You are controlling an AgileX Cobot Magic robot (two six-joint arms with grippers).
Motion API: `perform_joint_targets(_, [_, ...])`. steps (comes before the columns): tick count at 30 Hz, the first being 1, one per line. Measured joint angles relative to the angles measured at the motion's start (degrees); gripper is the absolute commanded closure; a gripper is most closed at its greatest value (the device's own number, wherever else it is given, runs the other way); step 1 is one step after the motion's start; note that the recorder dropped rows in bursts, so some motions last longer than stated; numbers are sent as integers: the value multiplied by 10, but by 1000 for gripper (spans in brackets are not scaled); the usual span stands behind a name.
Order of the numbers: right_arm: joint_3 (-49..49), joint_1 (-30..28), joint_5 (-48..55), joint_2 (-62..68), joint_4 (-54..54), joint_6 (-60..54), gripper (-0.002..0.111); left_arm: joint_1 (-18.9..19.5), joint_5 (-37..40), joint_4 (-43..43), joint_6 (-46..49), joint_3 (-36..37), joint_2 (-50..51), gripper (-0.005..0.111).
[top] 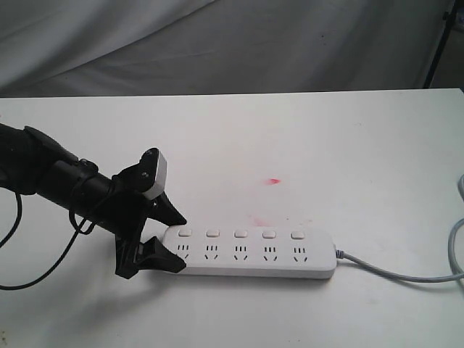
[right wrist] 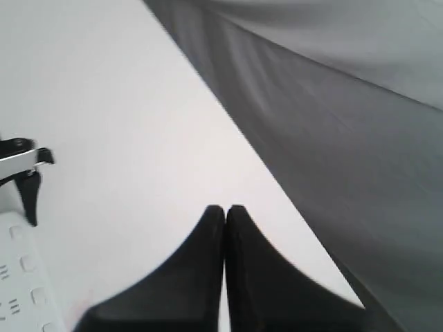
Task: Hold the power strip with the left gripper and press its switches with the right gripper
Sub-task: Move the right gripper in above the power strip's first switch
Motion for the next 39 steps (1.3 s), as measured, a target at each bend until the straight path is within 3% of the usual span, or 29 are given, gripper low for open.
perform_joint_targets(7, [-2, 0, 77, 62, 140, -195, 108, 0, 0, 0, 0, 0, 0, 63])
perform_joint_targets(21, [-2, 0, 90, 217, 169, -255, 106, 0, 0, 0, 0, 0, 0, 63])
perform_joint_targets(33, [-2, 47, 74, 300, 171, -301, 41, 0, 0, 0, 0, 0, 0, 63])
perform_joint_targets(39, [-2, 92, 42, 324, 168, -307, 36, 0, 0, 0, 0, 0, 0, 63])
